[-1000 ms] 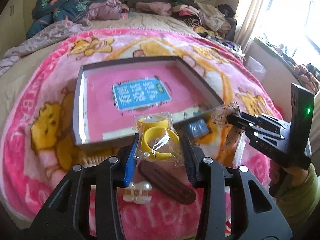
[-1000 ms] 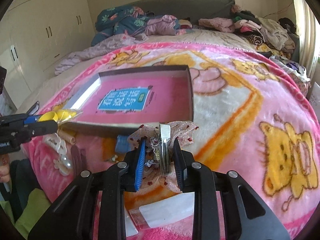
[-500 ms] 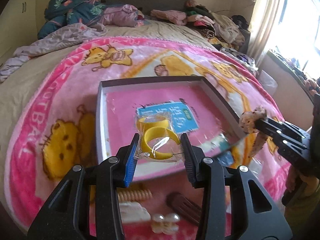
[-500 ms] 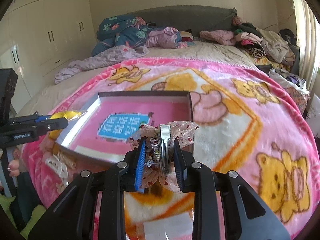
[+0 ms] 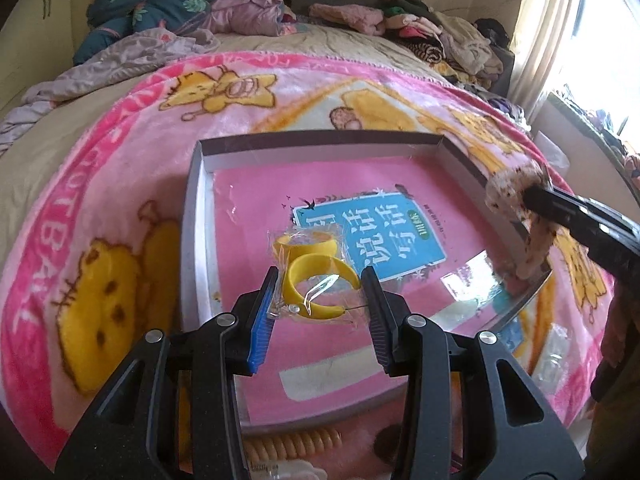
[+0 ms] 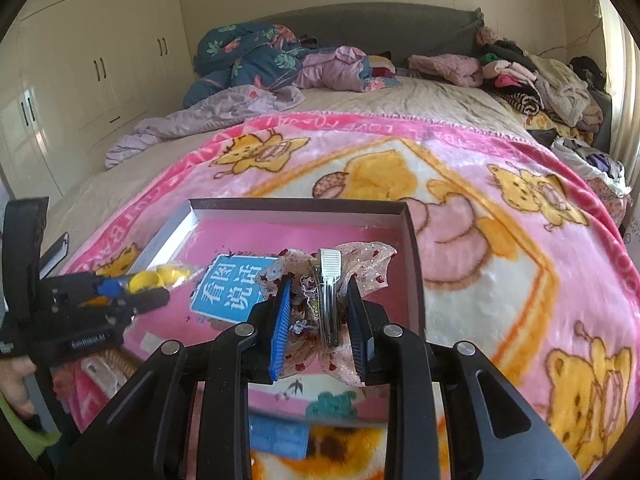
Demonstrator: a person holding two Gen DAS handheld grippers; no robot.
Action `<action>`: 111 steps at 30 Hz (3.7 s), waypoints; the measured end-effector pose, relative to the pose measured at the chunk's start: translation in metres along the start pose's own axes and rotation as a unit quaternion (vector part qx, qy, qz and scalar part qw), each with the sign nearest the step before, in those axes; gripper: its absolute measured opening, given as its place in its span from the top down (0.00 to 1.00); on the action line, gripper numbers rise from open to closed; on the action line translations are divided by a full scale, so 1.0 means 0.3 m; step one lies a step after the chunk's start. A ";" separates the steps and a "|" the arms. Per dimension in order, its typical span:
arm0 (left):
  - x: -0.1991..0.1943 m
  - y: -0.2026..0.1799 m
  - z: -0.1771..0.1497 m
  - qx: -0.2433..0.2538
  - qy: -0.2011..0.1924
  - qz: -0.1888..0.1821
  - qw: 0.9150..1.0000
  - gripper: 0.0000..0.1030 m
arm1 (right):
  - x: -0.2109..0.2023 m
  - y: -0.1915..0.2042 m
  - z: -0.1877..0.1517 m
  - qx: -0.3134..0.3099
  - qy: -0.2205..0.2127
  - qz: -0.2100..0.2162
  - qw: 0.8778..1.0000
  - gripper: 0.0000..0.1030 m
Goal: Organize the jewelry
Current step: 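Carry the ring bag with the left tool while the right tool carries the bow clip into the box, then open the left tool over the box while the right tool releases the bow clip beside it, then withdraw both tools from the box, then grasp the clear butterfly claw clip with the left tool while the right tool grasps the clear card bag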
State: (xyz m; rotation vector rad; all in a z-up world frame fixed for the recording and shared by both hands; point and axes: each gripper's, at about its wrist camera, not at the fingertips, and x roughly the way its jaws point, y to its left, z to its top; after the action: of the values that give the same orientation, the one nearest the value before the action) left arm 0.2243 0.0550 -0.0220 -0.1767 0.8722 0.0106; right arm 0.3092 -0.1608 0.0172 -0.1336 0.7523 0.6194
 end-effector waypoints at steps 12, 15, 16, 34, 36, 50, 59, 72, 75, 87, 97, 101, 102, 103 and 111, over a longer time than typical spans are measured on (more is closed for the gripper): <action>0.037 0.010 0.001 0.013 0.013 0.009 1.000 0.44 | 0.180 -0.013 -0.013 0.002 0.055 -0.010 0.998 0.74; 0.028 0.013 -0.006 0.014 0.017 0.011 1.000 0.39 | 0.207 -0.027 -0.034 0.010 0.065 -0.014 0.998 0.68; 0.025 0.016 -0.008 0.013 0.020 0.013 1.000 0.37 | 0.214 -0.034 -0.043 0.014 0.070 -0.014 0.997 0.66; -0.126 -0.001 -0.044 -0.005 -0.008 0.015 1.000 0.17 | 0.033 -0.032 -0.080 0.027 0.028 -0.017 0.999 0.23; -0.148 -0.004 -0.057 -0.003 -0.012 0.017 1.000 0.15 | 0.002 -0.026 -0.084 0.027 0.022 -0.016 0.999 0.21; -0.264 -0.014 -0.129 -0.006 -0.029 0.014 0.999 0.14 | -0.162 0.059 -0.128 0.008 0.002 -0.012 1.000 0.18; -0.323 -0.019 -0.186 -0.005 -0.039 0.012 0.999 0.13 | -0.222 0.108 -0.200 0.002 0.005 -0.008 1.000 0.18; -0.366 -0.018 -0.294 -0.002 -0.034 0.019 0.999 0.13 | -0.291 0.135 -0.316 -0.013 0.022 -0.012 1.000 0.18; -0.366 -0.023 -0.317 0.001 -0.029 0.019 0.999 0.13 | -0.299 0.144 -0.340 -0.018 0.027 -0.012 0.999 0.18; -0.340 -0.040 -0.415 0.008 0.003 0.020 1.000 0.13 | -0.305 0.189 -0.447 -0.048 0.045 0.001 0.998 0.18; -0.275 -0.066 -0.456 0.011 0.028 0.009 1.000 0.13 | -0.300 0.196 -0.525 -0.067 0.065 0.016 0.996 0.18; -0.250 -0.082 -0.458 0.015 0.033 0.007 0.999 0.13 | -0.290 0.191 -0.555 -0.072 0.073 0.019 0.995 0.19; -0.242 -0.085 -0.459 0.015 0.034 0.006 0.999 0.13 | -0.287 0.187 -0.562 -0.072 0.074 0.020 0.994 0.19; -0.233 -0.087 -0.459 0.015 0.035 0.005 0.999 0.13 | -0.283 0.183 -0.569 -0.072 0.076 0.021 0.994 0.20; -0.172 -0.087 -0.460 0.005 0.047 0.005 0.999 0.20 | -0.228 0.160 -0.598 -0.072 0.088 0.032 0.993 0.24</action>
State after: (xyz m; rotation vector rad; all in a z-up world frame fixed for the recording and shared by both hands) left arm 0.0881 0.0107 -0.0656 -0.1652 0.9658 0.0067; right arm 0.1361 -0.2132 -0.0629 -0.3016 0.8839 0.7295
